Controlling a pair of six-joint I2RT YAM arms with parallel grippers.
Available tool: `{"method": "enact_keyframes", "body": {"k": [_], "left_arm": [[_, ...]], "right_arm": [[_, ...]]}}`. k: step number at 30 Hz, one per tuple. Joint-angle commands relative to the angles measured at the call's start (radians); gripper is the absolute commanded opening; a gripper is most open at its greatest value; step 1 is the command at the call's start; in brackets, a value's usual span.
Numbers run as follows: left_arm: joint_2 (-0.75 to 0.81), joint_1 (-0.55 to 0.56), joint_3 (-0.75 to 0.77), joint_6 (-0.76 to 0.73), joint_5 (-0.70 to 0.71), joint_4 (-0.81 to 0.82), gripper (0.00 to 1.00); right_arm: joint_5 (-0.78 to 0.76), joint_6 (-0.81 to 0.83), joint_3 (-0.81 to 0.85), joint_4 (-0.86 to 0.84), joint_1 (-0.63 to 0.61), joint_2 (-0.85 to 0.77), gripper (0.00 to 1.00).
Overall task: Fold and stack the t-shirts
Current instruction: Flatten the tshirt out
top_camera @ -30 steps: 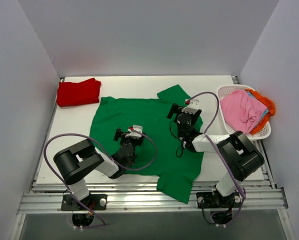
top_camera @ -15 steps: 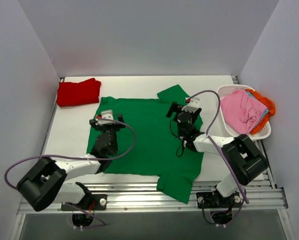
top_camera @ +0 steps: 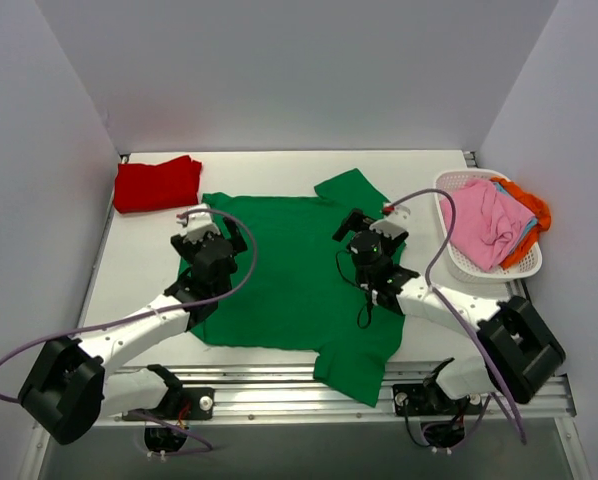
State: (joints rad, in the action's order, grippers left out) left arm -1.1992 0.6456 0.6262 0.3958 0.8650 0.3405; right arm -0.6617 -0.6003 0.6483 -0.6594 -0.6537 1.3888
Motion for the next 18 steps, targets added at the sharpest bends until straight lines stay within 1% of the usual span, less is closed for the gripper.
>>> {"method": "enact_keyframes", "body": {"k": [1,2,3,4,5,6,7,8,9,10,11,12,13,14,15,16,17,18], "left_arm": [[0.055,-0.007,-0.046,0.257,0.090,-0.251,0.99],[0.058,-0.008,-0.039,0.326,0.101,-0.289,0.99],[0.059,-0.008,-0.030,0.360,0.103,-0.331,1.00],[0.052,-0.006,-0.019,0.397,0.094,-0.428,1.00],[0.044,-0.006,0.010,0.461,0.083,-0.466,1.00],[0.032,-0.004,0.027,0.483,0.068,-0.530,0.95],[0.004,-0.003,0.047,0.506,0.051,-0.578,0.92],[-0.013,-0.001,0.070,0.571,0.034,-0.636,0.91],[-0.028,0.005,0.110,0.599,0.032,-0.746,0.90],[-0.058,0.032,0.121,0.623,0.041,-0.791,0.90],[-0.072,0.049,0.130,0.688,0.077,-0.840,0.90],[-0.086,0.067,0.142,0.727,0.094,-0.935,0.90],[-0.112,0.100,0.144,0.802,0.107,-0.974,0.90],[-0.125,0.112,0.144,0.833,0.115,-1.003,0.90],[-0.135,0.127,0.156,0.863,0.126,-1.082,0.90],[-0.151,0.170,0.182,0.996,0.138,-1.141,0.90],[-0.158,0.189,0.188,1.065,0.144,-1.191,0.90],[-0.172,0.204,0.190,1.096,0.141,-1.224,0.90]], "right_arm": [[-0.245,-0.312,-0.001,0.321,-0.073,-0.154,0.90],[-0.257,-0.347,-0.002,0.413,-0.110,-0.177,0.89],[-0.263,-0.389,-0.012,0.447,-0.135,-0.197,0.89],[-0.272,-0.409,-0.016,0.480,-0.164,-0.232,0.89],[-0.280,-0.429,-0.022,0.535,-0.194,-0.246,0.89],[-0.292,-0.459,-0.038,0.553,-0.257,-0.254,0.89],[-0.296,-0.473,-0.042,0.567,-0.285,-0.266,0.89],[-0.297,-0.487,-0.047,0.598,-0.311,-0.266,0.89],[-0.297,-0.501,-0.049,0.610,-0.358,-0.260,0.89],[-0.299,-0.518,-0.047,0.621,-0.380,-0.255,0.89],[-0.305,-0.530,-0.045,0.641,-0.403,-0.246,0.89],[-0.308,-0.539,-0.042,0.652,-0.425,-0.229,0.89],[-0.328,-0.561,-0.035,0.655,-0.460,-0.220,0.89],[-0.334,-0.569,-0.030,0.685,-0.474,-0.211,0.89],[-0.338,-0.570,-0.027,0.687,-0.484,-0.192,0.89],[-0.338,-0.570,-0.018,0.692,-0.500,-0.186,0.90],[-0.338,-0.570,-0.012,0.695,-0.507,-0.180,0.90],[-0.337,-0.572,-0.007,0.701,-0.515,-0.174,0.90]]}}
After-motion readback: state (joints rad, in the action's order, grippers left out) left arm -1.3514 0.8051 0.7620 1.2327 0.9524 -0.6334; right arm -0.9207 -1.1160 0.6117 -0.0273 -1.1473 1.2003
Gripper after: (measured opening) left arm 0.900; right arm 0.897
